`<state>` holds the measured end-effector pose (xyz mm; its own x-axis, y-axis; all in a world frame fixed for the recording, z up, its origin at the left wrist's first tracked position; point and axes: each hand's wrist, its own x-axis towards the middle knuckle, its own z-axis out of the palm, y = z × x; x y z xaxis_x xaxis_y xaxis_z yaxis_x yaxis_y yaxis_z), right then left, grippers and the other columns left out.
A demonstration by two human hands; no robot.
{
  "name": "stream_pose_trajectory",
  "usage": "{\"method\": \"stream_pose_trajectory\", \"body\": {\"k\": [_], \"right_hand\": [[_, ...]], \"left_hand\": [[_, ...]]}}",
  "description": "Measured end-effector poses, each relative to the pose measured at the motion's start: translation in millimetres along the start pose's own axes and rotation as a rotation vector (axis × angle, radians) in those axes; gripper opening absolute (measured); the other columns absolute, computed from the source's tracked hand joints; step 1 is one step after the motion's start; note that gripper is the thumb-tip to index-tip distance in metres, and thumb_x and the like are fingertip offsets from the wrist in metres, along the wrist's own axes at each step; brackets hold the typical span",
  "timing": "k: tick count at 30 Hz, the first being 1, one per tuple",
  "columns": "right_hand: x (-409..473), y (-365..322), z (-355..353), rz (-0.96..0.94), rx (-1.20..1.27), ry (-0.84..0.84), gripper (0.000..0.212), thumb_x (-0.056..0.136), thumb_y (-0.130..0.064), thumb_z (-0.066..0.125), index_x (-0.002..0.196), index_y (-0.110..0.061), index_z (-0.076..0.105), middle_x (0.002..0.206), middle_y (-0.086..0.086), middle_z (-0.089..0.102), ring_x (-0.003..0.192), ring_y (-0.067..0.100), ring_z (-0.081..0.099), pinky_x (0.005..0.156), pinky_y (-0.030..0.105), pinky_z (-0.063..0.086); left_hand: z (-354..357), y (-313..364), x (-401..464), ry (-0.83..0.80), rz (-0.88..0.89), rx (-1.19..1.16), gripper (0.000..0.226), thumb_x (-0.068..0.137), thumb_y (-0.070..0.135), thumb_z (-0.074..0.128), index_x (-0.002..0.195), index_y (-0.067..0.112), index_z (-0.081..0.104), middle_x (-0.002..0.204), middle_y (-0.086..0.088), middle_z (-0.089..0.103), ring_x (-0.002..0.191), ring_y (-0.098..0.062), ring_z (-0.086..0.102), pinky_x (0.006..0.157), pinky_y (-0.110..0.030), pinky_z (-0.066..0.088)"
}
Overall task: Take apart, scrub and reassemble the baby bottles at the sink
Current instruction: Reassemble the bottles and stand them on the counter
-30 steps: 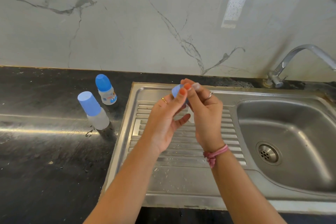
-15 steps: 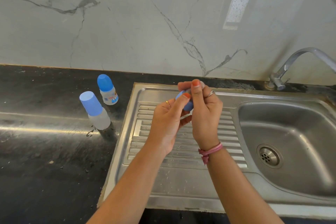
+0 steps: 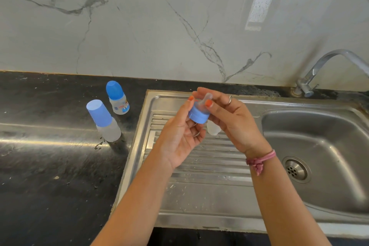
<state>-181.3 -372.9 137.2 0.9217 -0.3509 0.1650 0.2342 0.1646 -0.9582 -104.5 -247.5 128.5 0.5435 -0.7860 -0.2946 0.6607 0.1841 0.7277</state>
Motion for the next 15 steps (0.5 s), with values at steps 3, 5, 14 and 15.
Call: {"method": "stream_pose_trajectory", "body": {"k": [3,5,14,15], "right_hand": [[0.8,5.5,1.6,-0.036,-0.055,0.179,0.025,0.087,-0.012,0.063,0.11,-0.003,0.067,0.109,0.012,0.072,0.103,0.021,0.067,0.086,0.025,0.053],[0.9,11.2,-1.2,-0.016,-0.058,0.255,0.021,0.089,-0.01,0.064,0.106,0.002,0.068,0.104,0.017,0.072,0.098,0.024,0.069,0.084,0.027,0.055],[-17.2,3.2,-29.4,0.025,-0.303,0.145,0.037,0.076,-0.033,0.075,0.111,-0.022,0.07,0.101,0.003,0.074,0.096,0.02,0.071,0.081,0.029,0.058],[-19.4,2.3,-34.0,-0.015,-0.339,0.204,0.035,0.076,-0.034,0.075,0.109,-0.023,0.071,0.098,0.001,0.075,0.092,0.018,0.071,0.08,0.028,0.058]], "left_hand": [[0.7,-6.3,1.1,-0.015,0.009,0.05,0.032,0.071,0.051,0.076,0.092,0.027,0.079,0.089,0.001,0.068,0.072,-0.006,0.061,0.068,-0.023,0.053],[2.1,-11.6,2.1,0.007,0.014,0.049,0.025,0.074,0.044,0.076,0.091,0.026,0.079,0.091,0.001,0.067,0.074,-0.007,0.057,0.069,-0.023,0.05],[8.7,-17.7,24.0,-0.084,-0.104,0.219,0.053,0.083,0.045,0.069,0.122,0.009,0.067,0.092,-0.002,0.062,0.071,-0.007,0.056,0.068,-0.023,0.049],[9.0,-18.6,29.4,-0.053,-0.102,0.236,0.053,0.084,0.047,0.068,0.12,0.008,0.067,0.09,-0.002,0.064,0.073,-0.009,0.059,0.069,-0.024,0.051]]}}
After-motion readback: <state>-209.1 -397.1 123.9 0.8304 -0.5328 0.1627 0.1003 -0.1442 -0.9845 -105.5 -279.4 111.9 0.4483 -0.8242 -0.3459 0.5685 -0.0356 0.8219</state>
